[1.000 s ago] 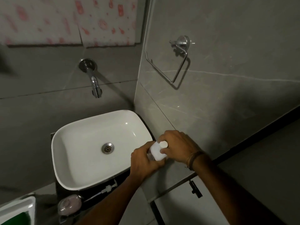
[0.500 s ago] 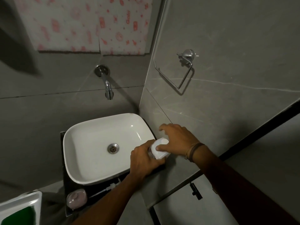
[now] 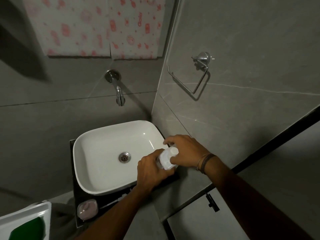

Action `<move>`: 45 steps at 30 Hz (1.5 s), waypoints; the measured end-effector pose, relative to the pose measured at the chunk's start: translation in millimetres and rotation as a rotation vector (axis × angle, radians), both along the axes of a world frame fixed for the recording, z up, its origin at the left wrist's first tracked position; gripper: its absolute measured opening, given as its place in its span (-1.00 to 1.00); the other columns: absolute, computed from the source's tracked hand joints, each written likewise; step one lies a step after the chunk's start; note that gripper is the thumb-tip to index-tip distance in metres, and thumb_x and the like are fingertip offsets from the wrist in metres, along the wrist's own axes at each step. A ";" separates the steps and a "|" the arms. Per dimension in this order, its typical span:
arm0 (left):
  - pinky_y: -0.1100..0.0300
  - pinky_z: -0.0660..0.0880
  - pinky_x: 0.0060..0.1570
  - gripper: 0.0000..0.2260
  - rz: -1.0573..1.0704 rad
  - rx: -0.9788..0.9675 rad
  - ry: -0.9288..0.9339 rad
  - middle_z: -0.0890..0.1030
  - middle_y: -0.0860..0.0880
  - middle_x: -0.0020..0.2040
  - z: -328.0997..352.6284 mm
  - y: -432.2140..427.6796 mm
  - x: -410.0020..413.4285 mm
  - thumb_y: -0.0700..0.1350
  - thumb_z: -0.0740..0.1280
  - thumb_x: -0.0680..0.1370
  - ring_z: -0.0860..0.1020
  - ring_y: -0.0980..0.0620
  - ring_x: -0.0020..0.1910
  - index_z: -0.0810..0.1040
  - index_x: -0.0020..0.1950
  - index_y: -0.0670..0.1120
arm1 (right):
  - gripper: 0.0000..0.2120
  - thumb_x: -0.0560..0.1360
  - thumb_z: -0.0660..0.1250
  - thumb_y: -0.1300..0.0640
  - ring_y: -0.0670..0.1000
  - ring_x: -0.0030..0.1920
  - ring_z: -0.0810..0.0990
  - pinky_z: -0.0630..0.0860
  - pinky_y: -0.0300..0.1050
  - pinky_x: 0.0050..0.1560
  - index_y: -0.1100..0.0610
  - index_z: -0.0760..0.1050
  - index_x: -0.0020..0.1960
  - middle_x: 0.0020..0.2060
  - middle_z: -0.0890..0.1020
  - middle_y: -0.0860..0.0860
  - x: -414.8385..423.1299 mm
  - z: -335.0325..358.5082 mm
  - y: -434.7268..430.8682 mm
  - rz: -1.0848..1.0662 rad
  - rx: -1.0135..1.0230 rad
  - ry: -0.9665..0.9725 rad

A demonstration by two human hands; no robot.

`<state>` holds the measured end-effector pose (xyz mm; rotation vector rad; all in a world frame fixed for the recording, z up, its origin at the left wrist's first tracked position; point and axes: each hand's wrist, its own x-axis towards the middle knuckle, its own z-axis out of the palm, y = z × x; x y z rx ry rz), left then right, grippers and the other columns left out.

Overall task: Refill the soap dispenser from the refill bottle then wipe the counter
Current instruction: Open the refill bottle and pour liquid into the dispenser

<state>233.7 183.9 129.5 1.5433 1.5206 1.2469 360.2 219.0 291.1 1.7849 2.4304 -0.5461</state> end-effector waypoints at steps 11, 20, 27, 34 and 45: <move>0.57 0.42 0.03 -0.29 -0.010 -0.040 0.043 0.67 0.20 0.12 -12.4 -5.4 -10.6 0.27 0.65 0.29 0.61 0.24 -0.03 0.62 0.37 0.05 | -0.63 0.45 0.54 -0.03 -0.02 0.04 0.63 0.58 -0.19 0.07 0.01 0.63 0.23 0.15 0.69 -0.01 -7.5 -16.7 -4.1 -0.073 0.132 0.068; 0.54 0.50 -0.05 -0.43 -0.016 0.005 0.009 0.63 0.48 0.08 -16.3 -34.1 -38.9 0.13 0.71 0.27 0.61 0.43 0.08 0.53 0.15 0.49 | -0.63 0.26 0.64 0.24 -0.19 -0.23 0.70 0.68 -0.25 -0.23 -0.12 0.62 -0.09 -0.26 0.68 -0.21 22.0 -91.6 -22.4 -0.551 0.211 0.656; 0.51 0.54 -0.05 -0.42 -0.035 0.028 0.022 0.69 0.41 0.05 -37.0 -58.5 -42.8 0.13 0.64 0.24 0.67 0.39 0.03 0.55 0.16 0.53 | -0.88 0.45 0.44 0.32 0.14 0.00 0.69 0.66 0.07 0.06 0.24 0.68 -0.02 -0.13 0.71 0.09 19.7 -234.8 -28.9 -0.857 -0.050 0.612; 0.43 0.62 -0.10 -0.46 -0.046 -0.003 0.041 0.75 0.24 0.07 -67.5 -61.4 -45.1 0.09 0.67 0.26 0.72 0.21 0.03 0.66 0.21 0.32 | -0.64 0.58 0.31 0.22 0.22 0.26 0.60 0.56 0.07 0.25 0.16 0.55 0.37 0.24 0.64 0.18 21.5 -284.0 6.3 -0.875 -0.054 0.588; 0.34 0.66 -0.09 -0.41 -0.007 -0.076 0.010 0.74 0.22 0.10 -76.5 -54.1 -43.8 0.09 0.70 0.26 0.73 0.14 0.03 0.64 0.26 0.30 | -0.62 0.61 0.30 0.21 0.20 0.28 0.58 0.56 0.03 0.25 0.11 0.45 0.42 0.28 0.60 0.14 20.7 -295.3 15.8 -0.918 -0.045 0.619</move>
